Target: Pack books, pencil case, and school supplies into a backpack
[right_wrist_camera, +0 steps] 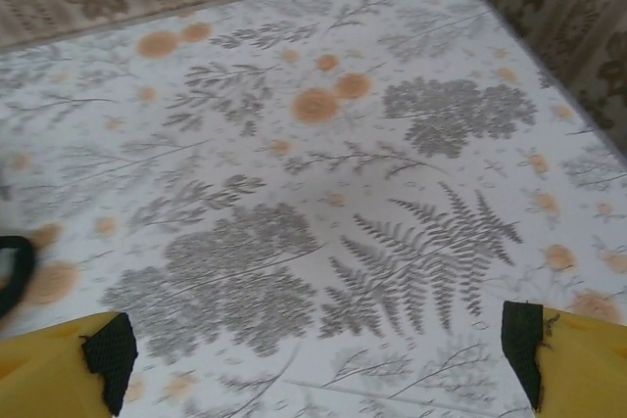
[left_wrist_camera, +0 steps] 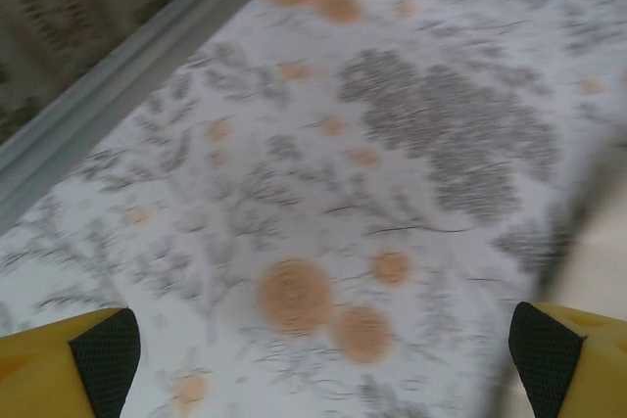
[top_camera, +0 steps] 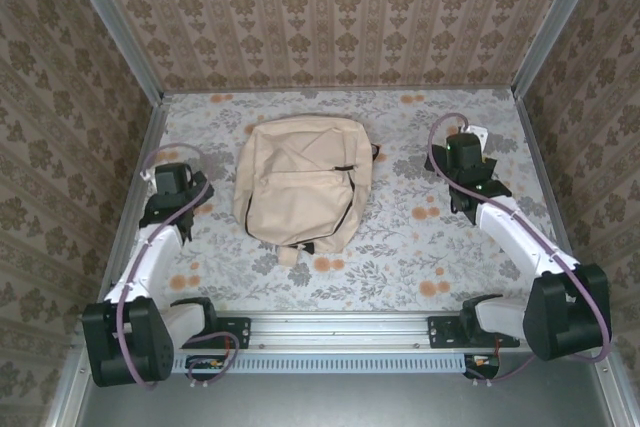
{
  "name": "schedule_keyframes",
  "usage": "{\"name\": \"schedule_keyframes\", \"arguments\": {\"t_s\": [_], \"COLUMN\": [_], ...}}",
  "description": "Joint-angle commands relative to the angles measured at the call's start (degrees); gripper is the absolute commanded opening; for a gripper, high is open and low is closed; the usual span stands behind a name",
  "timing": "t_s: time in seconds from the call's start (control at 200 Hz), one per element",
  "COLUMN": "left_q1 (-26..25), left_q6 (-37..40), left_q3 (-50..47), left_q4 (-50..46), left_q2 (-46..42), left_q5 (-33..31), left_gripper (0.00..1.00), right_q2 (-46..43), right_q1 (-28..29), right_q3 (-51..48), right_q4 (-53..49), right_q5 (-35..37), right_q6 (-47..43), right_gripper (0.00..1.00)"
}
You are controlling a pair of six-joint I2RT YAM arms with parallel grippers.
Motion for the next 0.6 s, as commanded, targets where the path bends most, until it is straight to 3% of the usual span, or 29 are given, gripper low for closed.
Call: {"name": "schedule_keyframes", "arguments": {"t_s": [0.0, 0.14, 0.305, 0.595], "left_q1": [1.08, 1.7, 0.45, -1.61], "left_q6": [2.93, 7.89, 14.48, 24.31], "left_q3": [-2.11, -4.83, -11.23, -17.65], "left_q4": [6.56, 13.59, 29.9, 53.95], "left_q2": [-1.2, 0.82, 3.72, 9.56], "left_q5": [-6.45, -5.32, -4.34, 5.9], "left_gripper": [1.0, 1.0, 1.0, 1.0], "right_q2": [-0.65, 0.98, 5.85, 5.44], "right_q1": [-0.47, -0.8, -0.91, -1.87], "right_q3": [-6.49, -11.44, -15.02, -20.93], "right_q4": [11.61, 18.44, 28.11, 42.51], "right_q5": [4.37, 5.03, 1.17, -6.36], "right_q6": [-5.82, -7.5, -9.84, -13.88], "right_gripper": [1.0, 1.0, 1.0, 1.0]}}
